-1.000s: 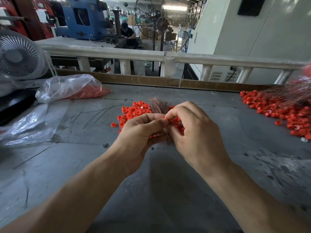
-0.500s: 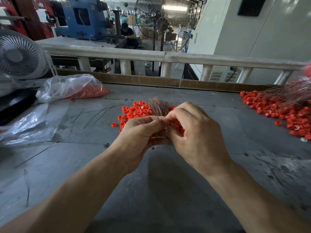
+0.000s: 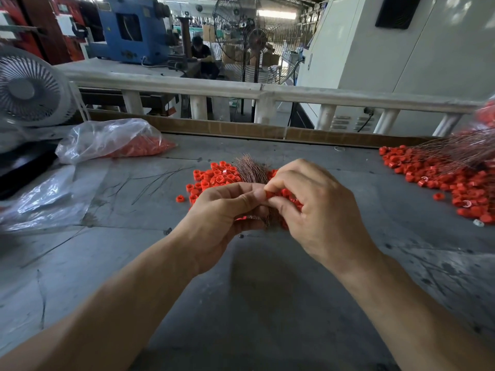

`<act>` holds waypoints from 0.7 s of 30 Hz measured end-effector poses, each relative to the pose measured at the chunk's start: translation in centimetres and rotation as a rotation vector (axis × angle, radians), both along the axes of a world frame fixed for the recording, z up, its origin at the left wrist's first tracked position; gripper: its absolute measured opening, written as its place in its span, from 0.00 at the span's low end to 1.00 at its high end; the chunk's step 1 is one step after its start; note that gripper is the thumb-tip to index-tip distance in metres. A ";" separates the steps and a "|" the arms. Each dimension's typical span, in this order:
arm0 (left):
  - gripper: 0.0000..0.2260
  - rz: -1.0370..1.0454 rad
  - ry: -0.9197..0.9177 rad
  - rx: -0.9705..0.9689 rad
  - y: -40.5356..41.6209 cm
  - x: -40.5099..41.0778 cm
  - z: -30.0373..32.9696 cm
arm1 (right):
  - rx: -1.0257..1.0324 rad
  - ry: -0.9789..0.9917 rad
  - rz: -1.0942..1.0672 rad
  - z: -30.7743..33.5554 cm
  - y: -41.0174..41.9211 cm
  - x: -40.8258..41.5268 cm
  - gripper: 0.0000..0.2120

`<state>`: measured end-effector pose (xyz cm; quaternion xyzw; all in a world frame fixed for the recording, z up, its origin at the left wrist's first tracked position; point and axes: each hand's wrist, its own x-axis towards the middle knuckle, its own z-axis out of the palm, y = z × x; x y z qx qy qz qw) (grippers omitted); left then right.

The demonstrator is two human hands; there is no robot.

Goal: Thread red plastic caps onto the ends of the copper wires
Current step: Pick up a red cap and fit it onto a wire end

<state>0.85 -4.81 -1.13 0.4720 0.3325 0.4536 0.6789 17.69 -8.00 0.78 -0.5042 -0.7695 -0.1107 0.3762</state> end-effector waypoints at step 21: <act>0.07 0.207 0.100 0.507 -0.1 1.2 -0.2 | -0.441 0.997 0.181 -1.2 0.3 -0.8 0.05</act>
